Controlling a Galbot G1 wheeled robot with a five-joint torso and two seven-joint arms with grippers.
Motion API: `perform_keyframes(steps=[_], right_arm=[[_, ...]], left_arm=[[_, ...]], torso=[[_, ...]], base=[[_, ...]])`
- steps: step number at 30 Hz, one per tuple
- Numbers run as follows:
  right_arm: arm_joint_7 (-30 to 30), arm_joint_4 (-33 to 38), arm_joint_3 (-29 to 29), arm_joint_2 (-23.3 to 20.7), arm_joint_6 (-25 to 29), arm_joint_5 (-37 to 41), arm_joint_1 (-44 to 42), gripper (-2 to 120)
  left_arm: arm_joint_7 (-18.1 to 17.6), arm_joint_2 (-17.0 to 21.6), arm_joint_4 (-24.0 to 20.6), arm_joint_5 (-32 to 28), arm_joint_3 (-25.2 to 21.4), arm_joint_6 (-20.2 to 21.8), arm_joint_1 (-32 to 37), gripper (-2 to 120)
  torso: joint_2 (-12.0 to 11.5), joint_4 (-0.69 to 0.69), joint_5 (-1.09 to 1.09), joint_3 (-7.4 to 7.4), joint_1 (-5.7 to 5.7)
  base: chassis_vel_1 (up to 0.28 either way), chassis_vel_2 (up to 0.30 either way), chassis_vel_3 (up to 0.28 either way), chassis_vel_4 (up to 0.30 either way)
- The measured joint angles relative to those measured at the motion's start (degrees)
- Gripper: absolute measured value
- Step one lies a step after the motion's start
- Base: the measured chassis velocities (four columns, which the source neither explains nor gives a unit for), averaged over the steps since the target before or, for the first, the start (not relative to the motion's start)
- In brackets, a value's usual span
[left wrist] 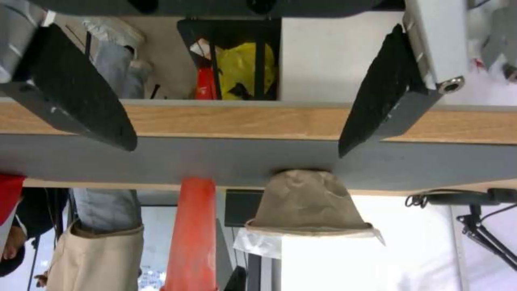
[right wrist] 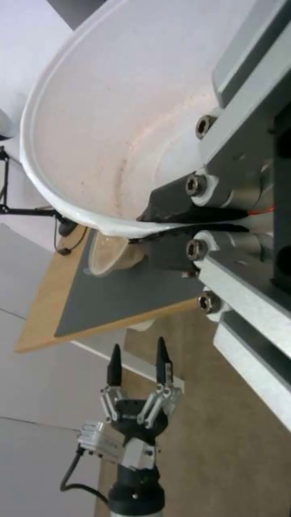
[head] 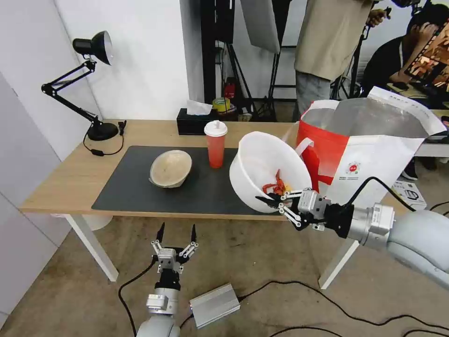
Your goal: Pick up the trash from the table and place it into the takeout bag.
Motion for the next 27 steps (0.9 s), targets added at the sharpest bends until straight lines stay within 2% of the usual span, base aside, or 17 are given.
perform_keyframes(steps=[11,27], right_arm=[[0.1,-0.1,5.8,-1.0,0.4,1.7,-0.2,0],[0.5,-4.2,13.4,-3.2,0.9,4.9,0.3,0]], left_arm=[[0.0,-0.5,1.1,0.6,0.0,-0.7,0.1,100],[0.2,0.4,-1.2,0.3,-0.5,-0.7,0.6,100]], torso=[[0.0,0.00,0.00,0.00,0.00],[0.0,0.00,0.00,0.00,0.00]], base=[[0.000,0.000,0.000,0.000],[0.000,0.000,0.000,0.000]])
